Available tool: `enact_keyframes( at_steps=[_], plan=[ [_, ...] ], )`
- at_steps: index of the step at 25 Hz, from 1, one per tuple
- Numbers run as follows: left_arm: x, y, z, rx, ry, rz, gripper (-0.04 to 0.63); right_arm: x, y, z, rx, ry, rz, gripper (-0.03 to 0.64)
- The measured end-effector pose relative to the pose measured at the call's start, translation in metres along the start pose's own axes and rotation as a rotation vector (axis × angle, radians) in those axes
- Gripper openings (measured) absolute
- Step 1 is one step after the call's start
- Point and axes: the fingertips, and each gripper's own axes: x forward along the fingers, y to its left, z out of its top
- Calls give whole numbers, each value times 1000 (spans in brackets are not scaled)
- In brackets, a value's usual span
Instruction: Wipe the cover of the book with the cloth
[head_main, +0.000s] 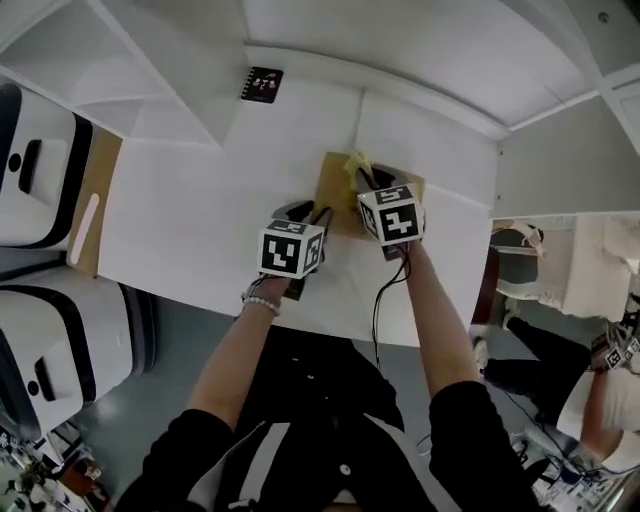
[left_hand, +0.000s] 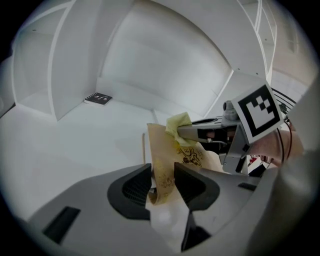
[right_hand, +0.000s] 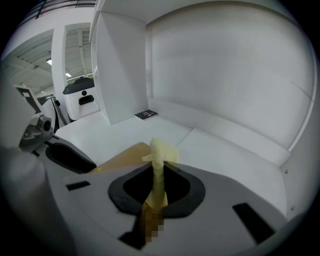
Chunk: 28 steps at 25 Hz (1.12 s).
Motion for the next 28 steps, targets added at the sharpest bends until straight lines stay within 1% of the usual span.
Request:
enact_keyframes(
  at_steps=[10, 16, 22, 28],
  plan=[
    [0, 0, 1, -1, 2, 1, 146, -31, -60, -33, 79, 18, -117, 38],
    [0, 0, 0, -4, 3, 2, 146, -48, -85, -51, 130, 20, -165, 38],
    [0, 1, 0, -11, 10, -3, 146, -63, -97, -66, 196, 13, -194, 38],
    [0, 0, 0, -13, 16, -3, 146, -72, -91, -76, 194, 19, -201, 38]
  ],
)
